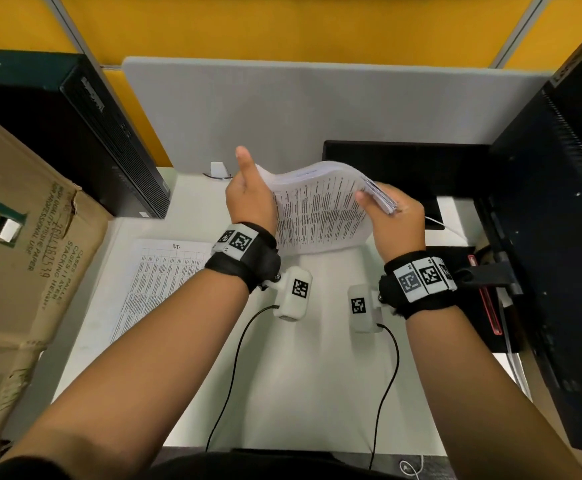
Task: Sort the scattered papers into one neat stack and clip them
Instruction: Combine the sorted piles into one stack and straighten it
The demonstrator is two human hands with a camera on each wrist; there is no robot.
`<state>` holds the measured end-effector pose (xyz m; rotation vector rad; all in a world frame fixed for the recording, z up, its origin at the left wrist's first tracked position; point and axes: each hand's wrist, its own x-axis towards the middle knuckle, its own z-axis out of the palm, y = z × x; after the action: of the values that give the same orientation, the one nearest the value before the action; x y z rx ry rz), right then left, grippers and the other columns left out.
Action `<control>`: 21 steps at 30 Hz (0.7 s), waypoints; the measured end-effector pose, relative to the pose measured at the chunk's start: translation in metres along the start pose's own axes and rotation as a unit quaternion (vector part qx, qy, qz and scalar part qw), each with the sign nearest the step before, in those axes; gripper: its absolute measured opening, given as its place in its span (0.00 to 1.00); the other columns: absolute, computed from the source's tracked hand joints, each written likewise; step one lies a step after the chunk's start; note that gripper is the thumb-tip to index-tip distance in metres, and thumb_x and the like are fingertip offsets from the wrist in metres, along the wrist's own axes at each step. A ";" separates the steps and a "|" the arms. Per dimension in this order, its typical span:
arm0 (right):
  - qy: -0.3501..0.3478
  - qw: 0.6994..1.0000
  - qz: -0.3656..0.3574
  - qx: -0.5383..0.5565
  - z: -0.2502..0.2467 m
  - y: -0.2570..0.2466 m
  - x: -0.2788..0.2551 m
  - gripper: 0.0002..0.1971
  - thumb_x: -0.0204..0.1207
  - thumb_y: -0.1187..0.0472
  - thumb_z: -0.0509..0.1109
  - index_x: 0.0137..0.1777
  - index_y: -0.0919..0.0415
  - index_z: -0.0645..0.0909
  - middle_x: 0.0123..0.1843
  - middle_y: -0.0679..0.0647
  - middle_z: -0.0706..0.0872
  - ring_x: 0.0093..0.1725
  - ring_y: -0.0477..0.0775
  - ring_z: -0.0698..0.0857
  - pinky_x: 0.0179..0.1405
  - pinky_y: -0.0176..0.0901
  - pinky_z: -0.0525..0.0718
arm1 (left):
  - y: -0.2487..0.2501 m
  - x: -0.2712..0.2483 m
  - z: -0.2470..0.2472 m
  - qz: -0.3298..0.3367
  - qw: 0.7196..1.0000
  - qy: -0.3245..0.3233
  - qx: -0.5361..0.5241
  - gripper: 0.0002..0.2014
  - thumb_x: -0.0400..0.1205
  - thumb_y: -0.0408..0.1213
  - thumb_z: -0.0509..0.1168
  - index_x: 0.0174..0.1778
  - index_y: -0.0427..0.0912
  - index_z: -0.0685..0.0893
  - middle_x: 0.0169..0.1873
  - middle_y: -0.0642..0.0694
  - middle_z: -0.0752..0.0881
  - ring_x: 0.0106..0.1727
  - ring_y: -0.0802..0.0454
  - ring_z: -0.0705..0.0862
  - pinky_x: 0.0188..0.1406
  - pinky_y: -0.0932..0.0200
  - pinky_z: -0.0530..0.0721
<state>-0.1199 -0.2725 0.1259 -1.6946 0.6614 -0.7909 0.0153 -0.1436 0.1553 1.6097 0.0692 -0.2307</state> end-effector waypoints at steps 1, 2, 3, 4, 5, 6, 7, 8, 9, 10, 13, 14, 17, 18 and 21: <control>0.002 1.000 -0.003 -0.001 0.000 -0.001 -0.001 0.09 0.78 0.65 0.73 0.56 0.53 0.85 0.48 0.44 0.89 0.48 0.32 0.87 0.49 0.27 0.84 | -0.002 -0.001 -0.001 0.009 1.000 0.002 -0.002 0.26 0.84 0.63 0.47 0.27 0.48 0.56 0.24 0.49 0.63 0.29 0.51 0.66 0.30 0.60 0.69; 0.001 1.000 0.001 -0.002 0.000 0.000 -0.002 0.09 0.78 0.64 0.73 0.56 0.54 0.85 0.48 0.44 0.89 0.48 0.33 0.87 0.49 0.28 0.84 | -0.006 -0.002 -0.001 0.015 1.000 0.000 -0.001 0.26 0.84 0.63 0.47 0.27 0.47 0.57 0.25 0.50 0.63 0.29 0.51 0.66 0.30 0.60 0.69; -0.002 1.000 0.012 0.000 0.000 0.002 -0.004 0.09 0.78 0.64 0.73 0.56 0.55 0.86 0.48 0.45 0.89 0.48 0.34 0.87 0.49 0.29 0.84 | -0.010 -0.002 -0.002 0.020 1.000 -0.004 -0.001 0.26 0.84 0.63 0.47 0.27 0.47 0.59 0.25 0.49 0.64 0.30 0.51 0.66 0.32 0.60 0.70; -0.006 0.999 0.032 0.004 0.001 0.006 -0.006 0.08 0.78 0.63 0.73 0.56 0.56 0.86 0.48 0.46 0.89 0.49 0.36 0.88 0.49 0.31 0.85 | -0.015 -0.002 -0.003 0.024 1.000 -0.007 0.001 0.26 0.84 0.63 0.47 0.28 0.46 0.63 0.26 0.49 0.67 0.31 0.51 0.68 0.35 0.59 0.72; -0.010 0.998 0.055 0.012 0.001 0.011 -0.008 0.06 0.78 0.62 0.73 0.54 0.54 0.86 0.48 0.46 0.89 0.49 0.38 0.88 0.49 0.33 0.85 | -0.021 -0.002 -0.003 0.028 1.000 -0.012 0.001 0.26 0.84 0.63 0.46 0.30 0.47 0.69 0.29 0.49 0.71 0.34 0.53 0.72 0.41 0.60 0.74; -0.011 0.997 0.079 0.021 0.001 0.014 -0.009 0.05 0.78 0.60 0.74 0.52 0.53 0.86 0.47 0.47 0.90 0.48 0.41 0.88 0.49 0.35 0.85 | -0.025 -0.003 -0.003 0.026 1.000 -0.015 -0.001 0.26 0.84 0.63 0.45 0.37 0.49 0.78 0.35 0.51 0.77 0.40 0.56 0.75 0.49 0.61 0.74; -0.013 0.995 0.098 0.028 0.002 0.018 -0.010 0.04 0.77 0.58 0.74 0.51 0.52 0.85 0.47 0.48 0.90 0.49 0.43 0.88 0.49 0.37 0.85 | -0.029 -0.004 -0.003 0.022 0.999 -0.020 -0.010 0.25 0.85 0.62 0.44 0.49 0.52 0.82 0.44 0.55 0.81 0.48 0.60 0.76 0.56 0.63 0.71; -0.016 0.993 0.111 0.033 0.002 0.020 -0.011 0.04 0.77 0.57 0.75 0.50 0.52 0.85 0.48 0.49 0.90 0.49 0.45 0.88 0.49 0.39 0.85 | -0.031 -0.006 -0.004 0.021 0.999 -0.029 -0.019 0.24 0.85 0.61 0.44 0.56 0.53 0.81 0.48 0.60 0.81 0.52 0.64 0.75 0.59 0.66 0.69; -0.019 0.992 0.120 0.038 0.003 0.021 -0.011 0.05 0.76 0.56 0.75 0.50 0.51 0.85 0.49 0.49 0.90 0.51 0.47 0.89 0.49 0.40 0.85 | -0.034 -0.007 -0.004 0.027 0.999 -0.041 -0.017 0.20 0.86 0.60 0.45 0.53 0.54 0.78 0.46 0.63 0.78 0.49 0.67 0.75 0.57 0.69 0.69; -0.020 0.991 0.126 0.047 0.003 0.021 -0.011 0.05 0.76 0.56 0.75 0.50 0.50 0.85 0.49 0.49 0.90 0.51 0.47 0.89 0.50 0.40 0.86 | -0.035 -0.009 -0.004 0.041 0.998 -0.053 -0.006 0.18 0.85 0.59 0.47 0.49 0.51 0.75 0.41 0.61 0.75 0.43 0.67 0.74 0.50 0.69 0.71; -0.022 0.983 0.162 0.090 0.001 0.021 -0.010 0.05 0.75 0.57 0.76 0.49 0.48 0.87 0.49 0.49 0.92 0.52 0.46 0.90 0.50 0.40 0.86 | -0.046 -0.008 -0.010 0.084 0.991 -0.098 0.031 0.25 0.74 0.61 0.65 0.53 0.44 0.69 0.42 0.52 0.76 0.40 0.61 0.77 0.40 0.69 0.77; -0.027 0.978 0.179 0.101 0.000 0.021 -0.008 0.05 0.75 0.58 0.76 0.49 0.47 0.87 0.49 0.48 0.93 0.52 0.46 0.90 0.51 0.42 0.87 | -0.049 -0.006 -0.012 0.086 0.989 -0.112 0.044 0.26 0.73 0.55 0.71 0.56 0.45 0.67 0.46 0.51 0.77 0.43 0.60 0.78 0.41 0.70 0.79; -0.048 0.973 0.208 0.087 -0.002 0.022 -0.003 0.08 0.73 0.64 0.76 0.46 0.49 0.88 0.48 0.50 0.93 0.54 0.51 0.90 0.58 0.52 0.86 | -0.053 -0.001 -0.016 0.077 0.986 -0.126 0.072 0.19 0.74 0.31 0.72 0.55 0.42 0.70 0.45 0.48 0.80 0.44 0.57 0.81 0.44 0.63 0.82; -0.049 0.973 0.211 0.078 -0.002 0.021 -0.001 0.09 0.72 0.66 0.76 0.46 0.51 0.88 0.48 0.51 0.93 0.54 0.52 0.90 0.60 0.55 0.85 | -0.052 0.002 -0.017 0.076 0.988 -0.119 0.070 0.15 0.75 0.27 0.69 0.54 0.39 0.74 0.44 0.46 0.83 0.43 0.55 0.82 0.45 0.60 0.83; -0.043 0.977 0.197 0.066 -0.006 0.019 0.003 0.10 0.70 0.70 0.75 0.42 0.52 0.88 0.44 0.50 0.93 0.53 0.54 0.90 0.59 0.56 0.85 | -0.049 0.007 -0.017 0.068 0.990 -0.111 0.047 0.12 0.75 0.23 0.65 0.53 0.36 0.82 0.45 0.44 0.88 0.43 0.56 0.86 0.46 0.65 0.86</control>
<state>-0.1236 -0.2831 0.1086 -1.4079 0.8339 -0.4663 0.0153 -0.1246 0.1069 1.6643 -0.2244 -0.3089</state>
